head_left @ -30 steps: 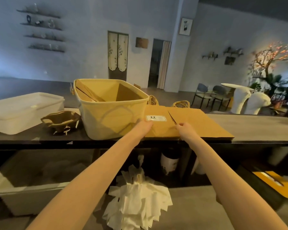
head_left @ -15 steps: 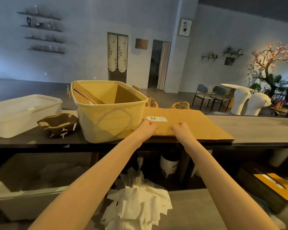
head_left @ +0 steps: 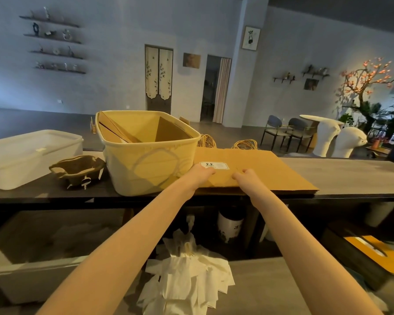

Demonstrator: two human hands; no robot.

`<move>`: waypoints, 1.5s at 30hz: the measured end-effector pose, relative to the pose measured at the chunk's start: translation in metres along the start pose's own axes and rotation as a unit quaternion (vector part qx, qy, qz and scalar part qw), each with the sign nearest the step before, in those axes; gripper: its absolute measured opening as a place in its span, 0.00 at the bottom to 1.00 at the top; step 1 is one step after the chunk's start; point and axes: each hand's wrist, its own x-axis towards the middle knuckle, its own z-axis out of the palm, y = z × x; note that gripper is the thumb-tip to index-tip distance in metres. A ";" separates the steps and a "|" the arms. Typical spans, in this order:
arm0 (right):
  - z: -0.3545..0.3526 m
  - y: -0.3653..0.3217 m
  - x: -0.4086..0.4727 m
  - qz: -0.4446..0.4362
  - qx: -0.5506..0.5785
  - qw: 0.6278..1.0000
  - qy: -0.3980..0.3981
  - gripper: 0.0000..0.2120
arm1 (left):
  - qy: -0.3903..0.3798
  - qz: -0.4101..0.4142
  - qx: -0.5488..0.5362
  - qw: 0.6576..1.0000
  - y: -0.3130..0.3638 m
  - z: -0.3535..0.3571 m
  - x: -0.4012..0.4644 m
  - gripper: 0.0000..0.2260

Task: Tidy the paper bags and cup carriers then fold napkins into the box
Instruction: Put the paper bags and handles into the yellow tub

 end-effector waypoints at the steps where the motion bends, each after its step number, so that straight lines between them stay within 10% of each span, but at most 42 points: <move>1: 0.001 0.001 -0.001 0.005 -0.002 1.000 -0.006 0.25 | -0.001 -0.003 -0.006 1.000 -0.001 0.000 -0.001 0.20; 19: -0.006 0.022 -0.001 -0.028 0.126 0.990 0.049 0.26 | 0.035 -0.068 -0.370 0.926 -0.001 -0.002 0.003 0.18; 25: -0.014 0.019 -0.021 -0.175 0.018 0.974 0.142 0.18 | -0.010 0.037 -0.169 0.985 0.026 -0.004 -0.012 0.13; 30: -0.027 -0.001 -0.039 -0.386 -0.187 0.869 0.248 0.18 | 0.009 0.109 -0.026 0.994 0.051 -0.028 -0.019 0.07; 45: -0.062 -0.100 -0.050 -0.497 -0.416 0.734 0.206 0.22 | 0.055 0.292 0.289 0.910 0.108 -0.112 -0.050 0.13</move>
